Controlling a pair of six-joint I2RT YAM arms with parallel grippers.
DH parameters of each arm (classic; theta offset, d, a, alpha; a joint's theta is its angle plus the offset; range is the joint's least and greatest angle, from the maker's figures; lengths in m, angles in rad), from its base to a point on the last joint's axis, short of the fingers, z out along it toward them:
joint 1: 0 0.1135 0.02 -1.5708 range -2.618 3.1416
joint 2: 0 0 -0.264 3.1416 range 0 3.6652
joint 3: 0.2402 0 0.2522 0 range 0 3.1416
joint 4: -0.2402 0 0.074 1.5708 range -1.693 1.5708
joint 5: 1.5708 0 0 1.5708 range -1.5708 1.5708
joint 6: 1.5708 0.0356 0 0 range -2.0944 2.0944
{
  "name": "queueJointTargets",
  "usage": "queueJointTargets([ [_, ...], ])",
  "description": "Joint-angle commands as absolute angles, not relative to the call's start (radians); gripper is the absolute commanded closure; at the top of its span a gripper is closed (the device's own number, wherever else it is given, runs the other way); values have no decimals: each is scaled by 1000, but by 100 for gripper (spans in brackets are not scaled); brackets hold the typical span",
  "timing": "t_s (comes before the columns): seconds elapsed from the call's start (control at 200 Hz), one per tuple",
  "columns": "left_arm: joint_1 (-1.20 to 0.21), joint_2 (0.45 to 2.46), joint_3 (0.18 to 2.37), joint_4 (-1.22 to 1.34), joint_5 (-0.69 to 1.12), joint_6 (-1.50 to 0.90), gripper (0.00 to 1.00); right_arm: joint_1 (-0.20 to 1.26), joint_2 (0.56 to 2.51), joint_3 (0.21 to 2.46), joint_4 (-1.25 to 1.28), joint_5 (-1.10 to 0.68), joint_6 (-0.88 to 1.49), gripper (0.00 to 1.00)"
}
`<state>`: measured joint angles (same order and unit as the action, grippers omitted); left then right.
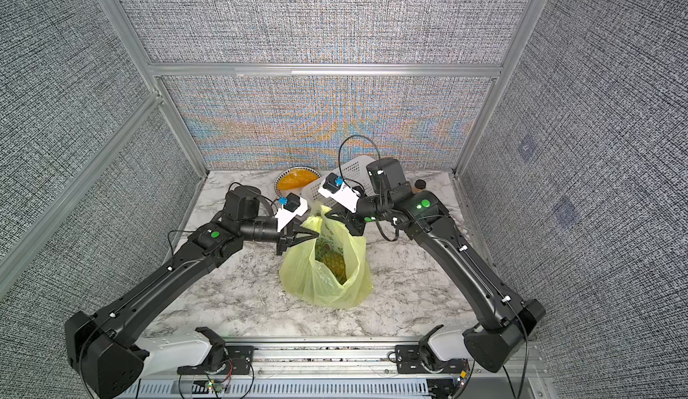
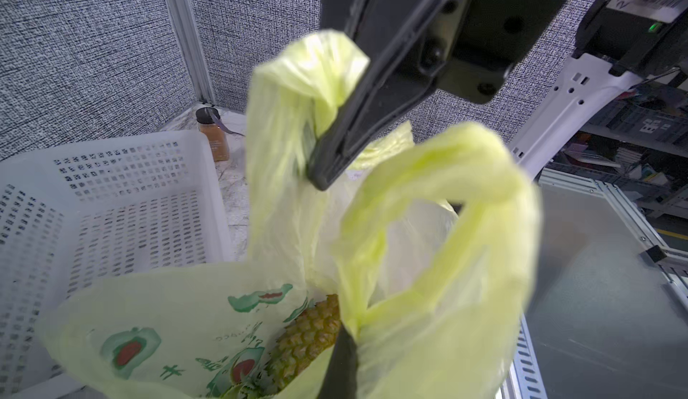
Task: Place the pineapple into a plastic bag & tie a knot
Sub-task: Cross the plastic bag at the center of the board.
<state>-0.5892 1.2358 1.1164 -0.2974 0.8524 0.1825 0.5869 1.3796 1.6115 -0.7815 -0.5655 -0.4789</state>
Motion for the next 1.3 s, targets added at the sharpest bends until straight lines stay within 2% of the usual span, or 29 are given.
queueJointTargets([
  [0.0, -591, 1228, 1130, -250, 757, 69, 100, 586, 1355, 1591, -802, -613, -527, 100],
  [0.16, -591, 1286, 1184, -275, 609, -116, 100, 589, 1279, 1491, -781, -675, -611, 100],
  [0.24, -593, 1341, 1245, -345, 621, -138, 100, 605, 1274, 1479, -754, -731, -640, 100],
  [0.516, -632, 1414, 1348, -607, 763, 135, 100, 643, 1401, 1563, -728, -778, -747, 100],
  [0.736, -630, 1330, 1320, -687, 714, 272, 100, 639, 1398, 1560, -739, -744, -795, 100],
  [0.791, -630, 1316, 1306, -676, 704, 279, 97, 638, 1395, 1558, -740, -746, -798, 100],
  [0.906, -629, 1311, 1277, -620, 730, 261, 81, 645, 1402, 1554, -711, -778, -782, 100],
  [1.046, -633, 1333, 1278, -576, 794, 240, 67, 666, 1409, 1527, -650, -811, -751, 100],
  [1.226, -636, 1320, 1239, -503, 833, 222, 62, 669, 1371, 1421, -480, -857, -653, 100],
  [1.296, -638, 1317, 1222, -487, 850, 226, 68, 669, 1354, 1380, -424, -851, -619, 100],
])
